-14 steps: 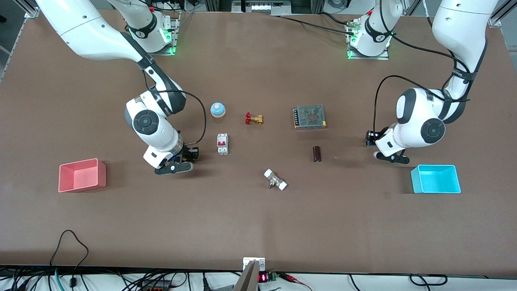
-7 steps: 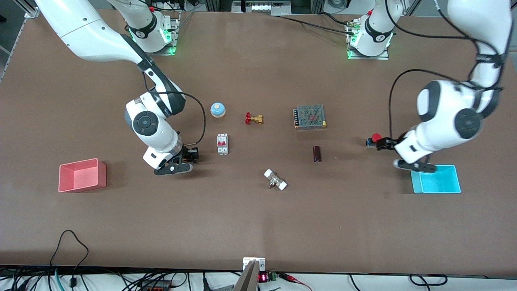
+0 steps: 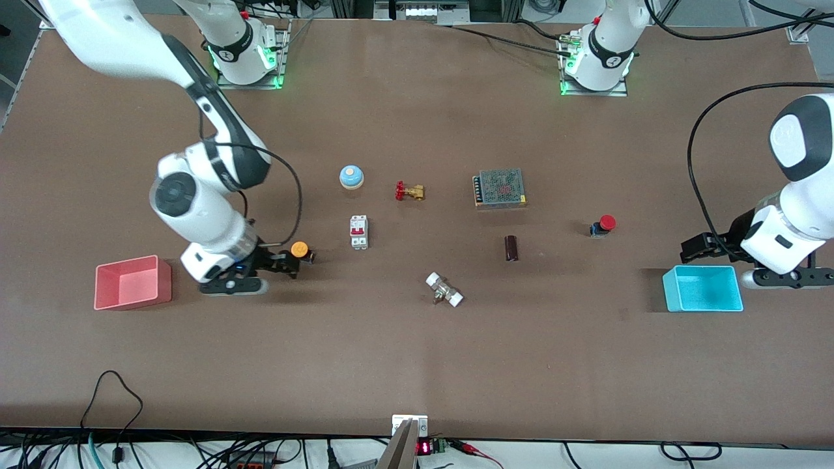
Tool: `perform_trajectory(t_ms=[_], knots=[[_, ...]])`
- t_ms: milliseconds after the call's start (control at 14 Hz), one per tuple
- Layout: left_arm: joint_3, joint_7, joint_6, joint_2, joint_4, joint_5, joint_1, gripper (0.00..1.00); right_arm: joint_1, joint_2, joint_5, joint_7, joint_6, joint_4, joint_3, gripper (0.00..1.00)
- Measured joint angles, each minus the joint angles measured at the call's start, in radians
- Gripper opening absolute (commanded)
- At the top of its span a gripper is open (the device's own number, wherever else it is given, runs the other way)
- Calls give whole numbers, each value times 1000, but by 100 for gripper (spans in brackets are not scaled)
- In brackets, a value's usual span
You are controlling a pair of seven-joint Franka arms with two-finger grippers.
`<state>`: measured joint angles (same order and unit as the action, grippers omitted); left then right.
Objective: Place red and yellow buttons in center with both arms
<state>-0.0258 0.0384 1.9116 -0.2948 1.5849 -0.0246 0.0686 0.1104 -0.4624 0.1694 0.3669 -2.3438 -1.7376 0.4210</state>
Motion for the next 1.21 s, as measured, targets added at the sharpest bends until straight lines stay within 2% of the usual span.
perform_trajectory(t_ms=[143,357,500,643,714,786,1214], knots=[[0,29,-83,10,-69,0,-2,100,36,132,-76,-73,149,20,-9,100],[2,38,-174,59,-117,0,-1,100,46,282,-100,-155,379,56,-104,100],[2,40,-203,90,-119,0,-1,100,28,331,-105,-176,515,100,-191,100],[2,40,-209,103,-119,0,-2,100,-37,370,-111,-184,623,124,-318,100],[1,40,-213,105,-119,0,-2,100,-58,387,-114,-188,670,127,-359,100],[1,39,-227,105,-119,0,-3,100,-69,399,-116,-189,695,128,-374,100],[0,39,-270,110,-119,0,-6,100,-117,405,-126,-187,733,133,-376,100]])
